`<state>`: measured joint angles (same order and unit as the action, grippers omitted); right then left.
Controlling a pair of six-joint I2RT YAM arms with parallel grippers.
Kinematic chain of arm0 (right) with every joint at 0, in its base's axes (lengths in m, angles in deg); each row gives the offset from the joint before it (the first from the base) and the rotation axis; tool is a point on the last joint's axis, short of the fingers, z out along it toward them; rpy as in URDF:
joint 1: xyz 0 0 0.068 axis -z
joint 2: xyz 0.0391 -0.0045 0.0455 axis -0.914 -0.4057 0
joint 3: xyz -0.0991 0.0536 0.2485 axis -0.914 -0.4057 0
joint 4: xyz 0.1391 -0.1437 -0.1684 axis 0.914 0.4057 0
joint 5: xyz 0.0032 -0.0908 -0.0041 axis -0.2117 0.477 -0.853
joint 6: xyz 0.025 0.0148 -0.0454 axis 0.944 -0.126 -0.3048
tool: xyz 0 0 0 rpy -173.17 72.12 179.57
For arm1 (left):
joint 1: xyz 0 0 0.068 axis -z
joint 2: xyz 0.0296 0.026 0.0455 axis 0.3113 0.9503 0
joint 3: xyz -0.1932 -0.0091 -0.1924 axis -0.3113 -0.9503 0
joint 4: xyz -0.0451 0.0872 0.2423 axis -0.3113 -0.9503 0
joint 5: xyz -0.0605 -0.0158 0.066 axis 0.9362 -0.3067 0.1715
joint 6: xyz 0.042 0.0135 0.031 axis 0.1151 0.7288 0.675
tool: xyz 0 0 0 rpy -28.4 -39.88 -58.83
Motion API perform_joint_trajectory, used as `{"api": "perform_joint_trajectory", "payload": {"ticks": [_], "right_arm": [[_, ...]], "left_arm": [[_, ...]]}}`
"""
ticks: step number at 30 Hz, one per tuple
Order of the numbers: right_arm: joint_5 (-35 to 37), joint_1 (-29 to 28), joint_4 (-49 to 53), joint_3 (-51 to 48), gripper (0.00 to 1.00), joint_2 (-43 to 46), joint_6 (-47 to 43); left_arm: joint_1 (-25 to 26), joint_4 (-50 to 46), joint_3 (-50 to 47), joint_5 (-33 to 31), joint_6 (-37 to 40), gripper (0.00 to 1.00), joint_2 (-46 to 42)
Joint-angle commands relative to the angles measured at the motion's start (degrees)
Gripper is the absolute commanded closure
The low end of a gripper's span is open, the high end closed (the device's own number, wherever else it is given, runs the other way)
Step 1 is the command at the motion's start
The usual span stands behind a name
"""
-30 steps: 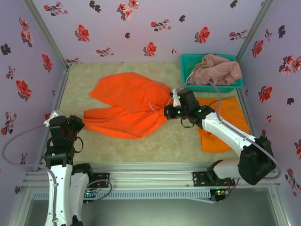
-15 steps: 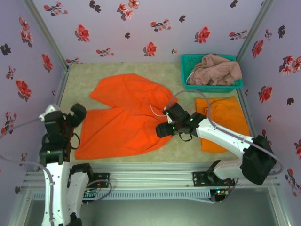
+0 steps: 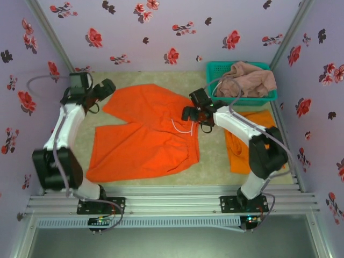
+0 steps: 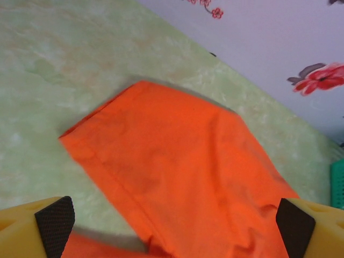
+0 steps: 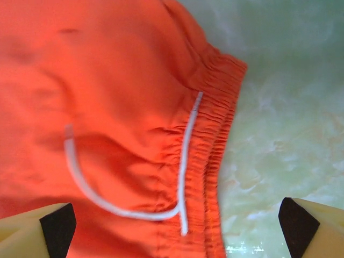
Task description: Fold and stack the shorts
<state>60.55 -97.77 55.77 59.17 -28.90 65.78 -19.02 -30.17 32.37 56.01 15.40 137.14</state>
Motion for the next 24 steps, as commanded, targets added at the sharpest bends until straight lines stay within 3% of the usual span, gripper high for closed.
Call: {"api": "perform_joint_trajectory", "payload": {"ticks": [1,5,9,16,24], "right_arm": [[0.22,1.33,-4.79,1.99,0.01,-3.28,6.0],[-1.61,3.44,-11.02,1.64,0.01,-6.87,7.7],[-1.21,4.41,-10.68,4.29,0.05,-11.22,7.57],[-1.99,5.42,-11.24,6.88,0.16,-15.74,6.79],[-2.29,5.74,-11.32,7.43,0.37,-17.09,5.55]], "left_arm": [[1.47,0.09,10.8,0.22,4.19,0.01,10.01],[2.67,-1.02,22.8,-0.01,6.44,0.01,23.04],[2.91,-5.44,35.68,-0.25,8.54,0.04,34.45],[3.43,-7.89,49.1,-1.18,11.19,0.06,47.41],[4.28,-14.87,61.07,-2.39,11.7,0.07,57.89]]}}
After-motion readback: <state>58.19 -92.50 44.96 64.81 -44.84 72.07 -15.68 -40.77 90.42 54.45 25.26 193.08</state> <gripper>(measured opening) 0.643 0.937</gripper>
